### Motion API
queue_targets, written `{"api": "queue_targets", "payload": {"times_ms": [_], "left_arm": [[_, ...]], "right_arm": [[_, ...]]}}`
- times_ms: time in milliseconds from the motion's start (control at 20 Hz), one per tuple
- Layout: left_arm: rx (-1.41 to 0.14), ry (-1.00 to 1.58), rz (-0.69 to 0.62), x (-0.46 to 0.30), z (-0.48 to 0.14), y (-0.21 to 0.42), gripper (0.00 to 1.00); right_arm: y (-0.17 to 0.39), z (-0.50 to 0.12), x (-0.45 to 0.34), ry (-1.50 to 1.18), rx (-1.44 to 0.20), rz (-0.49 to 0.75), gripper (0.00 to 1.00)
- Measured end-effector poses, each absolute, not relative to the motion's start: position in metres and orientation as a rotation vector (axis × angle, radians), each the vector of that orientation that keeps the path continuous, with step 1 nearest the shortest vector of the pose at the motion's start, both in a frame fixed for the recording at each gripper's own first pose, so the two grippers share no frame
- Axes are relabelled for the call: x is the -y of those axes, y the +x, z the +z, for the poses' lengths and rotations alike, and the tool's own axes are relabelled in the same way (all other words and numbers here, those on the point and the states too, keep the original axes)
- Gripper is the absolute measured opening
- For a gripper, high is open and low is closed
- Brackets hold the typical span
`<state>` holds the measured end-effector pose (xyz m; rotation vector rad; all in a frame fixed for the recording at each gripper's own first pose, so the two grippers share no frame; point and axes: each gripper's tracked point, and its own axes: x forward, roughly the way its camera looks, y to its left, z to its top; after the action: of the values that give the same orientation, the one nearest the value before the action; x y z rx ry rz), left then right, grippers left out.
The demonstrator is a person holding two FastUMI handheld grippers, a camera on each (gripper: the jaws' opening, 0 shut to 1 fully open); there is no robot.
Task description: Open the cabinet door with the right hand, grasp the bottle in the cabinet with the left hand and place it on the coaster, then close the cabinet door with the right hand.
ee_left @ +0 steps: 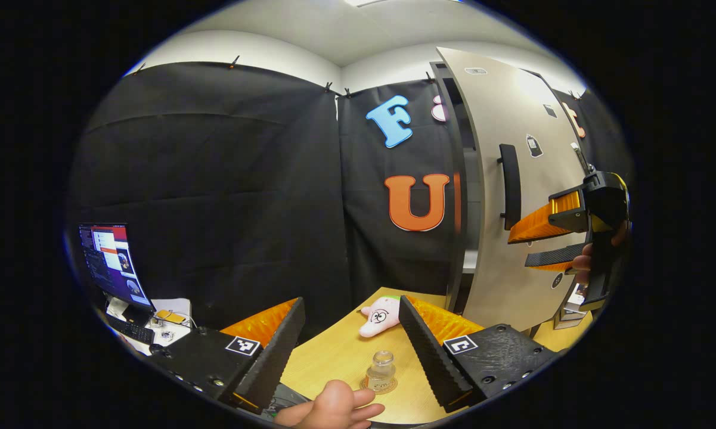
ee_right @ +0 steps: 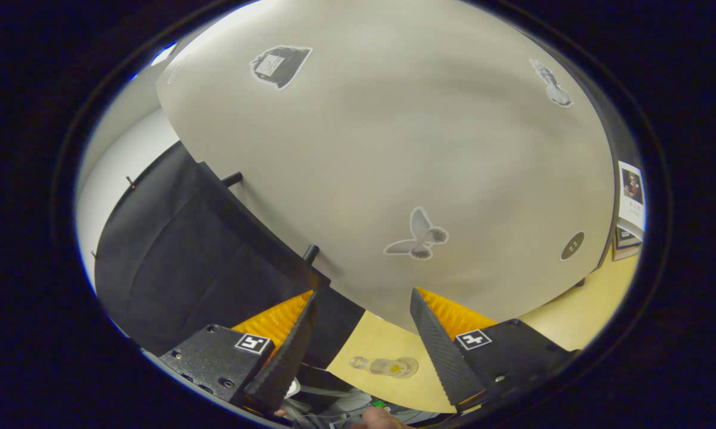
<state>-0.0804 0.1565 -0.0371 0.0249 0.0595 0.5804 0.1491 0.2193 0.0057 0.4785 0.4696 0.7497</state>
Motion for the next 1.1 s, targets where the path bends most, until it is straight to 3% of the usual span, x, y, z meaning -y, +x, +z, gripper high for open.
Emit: {"api": "queue_targets", "payload": {"times_ms": [150, 300, 350, 450, 600, 750, 800, 850, 900, 1000, 1050, 1100], "left_arm": [[-0.042, 0.073, 0.582, -0.165, -0.029, -0.085, 0.95], [-0.042, 0.077, 0.547, -0.170, -0.031, -0.080, 0.96], [-0.042, 0.085, 0.531, -0.170, -0.031, -0.076, 1.00], [-0.031, 0.097, 0.487, -0.166, -0.026, -0.068, 0.96], [0.002, 0.119, 0.409, -0.154, -0.016, -0.051, 0.96], [0.054, 0.112, 0.313, -0.134, -0.002, -0.028, 0.95], [0.064, 0.101, 0.288, -0.128, 0.002, -0.020, 0.95], [0.078, 0.089, 0.264, -0.121, 0.006, -0.012, 0.95], [0.089, 0.078, 0.231, -0.111, 0.009, -0.005, 0.96], [0.104, 0.076, 0.172, -0.090, 0.013, 0.016, 0.95], [0.099, 0.080, 0.145, -0.079, 0.014, 0.026, 0.95], [0.090, 0.086, 0.122, -0.068, 0.012, 0.036, 0.95]], "right_arm": [[0.150, 0.004, -0.218, 0.447, -0.413, 0.697, 0.98], [0.161, 0.007, -0.194, 0.338, -0.260, 0.493, 0.99], [0.160, 0.012, -0.180, 0.300, -0.187, 0.422, 0.94], [0.151, 0.024, -0.145, 0.207, -0.027, 0.270, 0.99], [0.127, 0.041, -0.123, 0.094, 0.145, 0.153, 0.99], [0.098, 0.037, -0.113, 0.106, 0.159, 0.109, 0.94], [0.094, 0.033, -0.108, 0.115, 0.154, 0.094, 0.99], [0.089, 0.031, -0.104, 0.118, 0.160, 0.074, 0.94], [0.085, 0.030, -0.098, 0.113, 0.176, 0.047, 0.99], [0.080, 0.035, -0.093, 0.087, 0.228, 0.017, 0.99], [0.079, 0.034, -0.087, 0.053, 0.218, -0.010, 0.94], [0.079, 0.031, -0.085, 0.030, 0.206, -0.021, 0.99]]}}
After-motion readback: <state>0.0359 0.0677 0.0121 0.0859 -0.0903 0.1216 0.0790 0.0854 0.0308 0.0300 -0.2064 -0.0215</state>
